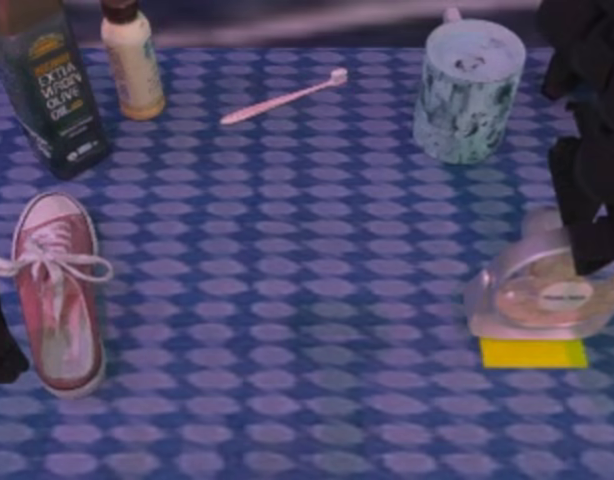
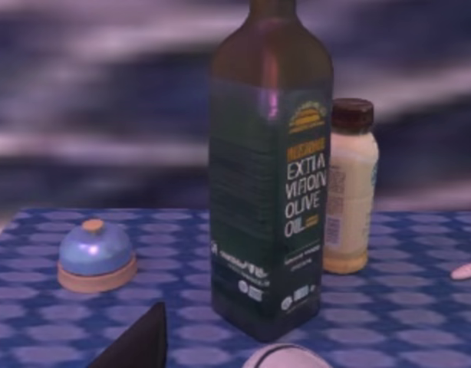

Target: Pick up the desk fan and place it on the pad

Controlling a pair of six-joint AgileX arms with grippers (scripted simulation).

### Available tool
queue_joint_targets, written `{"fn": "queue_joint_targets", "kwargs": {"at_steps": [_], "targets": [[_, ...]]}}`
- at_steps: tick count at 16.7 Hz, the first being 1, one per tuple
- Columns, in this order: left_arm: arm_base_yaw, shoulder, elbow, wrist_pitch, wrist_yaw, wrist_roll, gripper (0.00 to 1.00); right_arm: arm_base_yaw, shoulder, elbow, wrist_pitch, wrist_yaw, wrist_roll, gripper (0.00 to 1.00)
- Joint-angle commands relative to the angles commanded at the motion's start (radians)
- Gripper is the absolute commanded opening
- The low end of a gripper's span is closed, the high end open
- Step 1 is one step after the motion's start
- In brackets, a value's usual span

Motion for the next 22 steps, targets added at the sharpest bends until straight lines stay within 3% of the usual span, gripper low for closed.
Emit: {"fn": "queue_joint_targets", "kwargs": {"at_steps": [5, 18, 22], "targets": [[0.000, 0.000, 0.000, 0.000, 0.000, 0.000, 1.00, -0.002, 0.002, -0.022, 0.021, 0.000, 0.001, 0.00], [0.000, 0.000, 0.000, 0.000, 0.000, 0.000, 1.00, -0.002, 0.002, -0.022, 0.021, 0.000, 0.001, 0.98], [0.000, 0.000, 0.000, 0.000, 0.000, 0.000, 1.00, -0.002, 0.002, -0.022, 0.021, 0.000, 0.001, 1.00]]}}
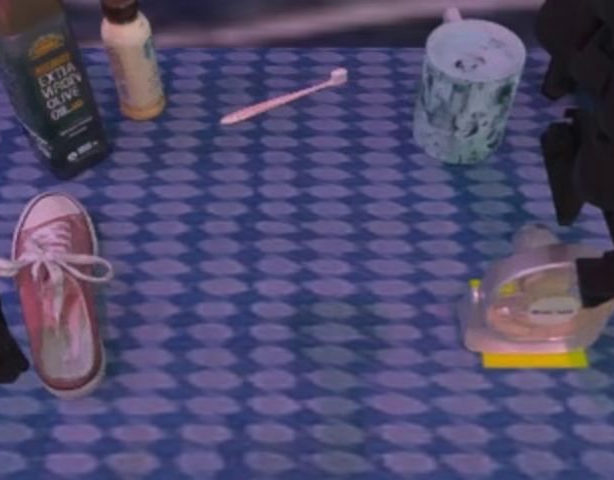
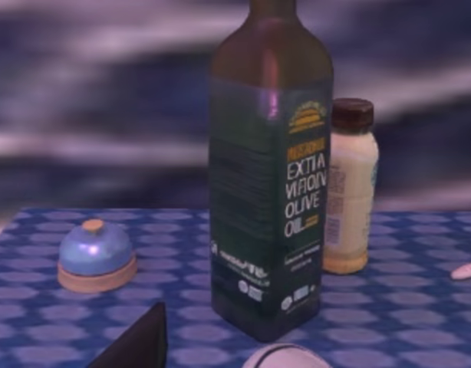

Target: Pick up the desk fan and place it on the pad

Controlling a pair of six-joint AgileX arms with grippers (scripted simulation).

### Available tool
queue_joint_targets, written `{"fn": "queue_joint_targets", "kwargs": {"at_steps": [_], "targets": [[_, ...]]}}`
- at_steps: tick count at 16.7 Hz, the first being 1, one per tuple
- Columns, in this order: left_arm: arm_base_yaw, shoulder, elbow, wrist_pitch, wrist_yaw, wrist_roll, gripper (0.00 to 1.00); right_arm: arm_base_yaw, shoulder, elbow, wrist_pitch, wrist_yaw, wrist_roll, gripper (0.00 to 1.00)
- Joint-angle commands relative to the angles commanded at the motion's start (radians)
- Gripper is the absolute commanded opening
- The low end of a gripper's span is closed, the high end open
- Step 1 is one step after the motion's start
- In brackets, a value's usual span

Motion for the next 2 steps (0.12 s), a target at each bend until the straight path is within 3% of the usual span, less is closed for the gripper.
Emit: {"fn": "queue_joint_targets", "kwargs": {"at_steps": [2], "targets": [[0.000, 0.000, 0.000, 0.000, 0.000, 0.000, 1.00, 0.000, 0.000, 0.000, 0.000, 0.000, 0.000, 1.00]]}}
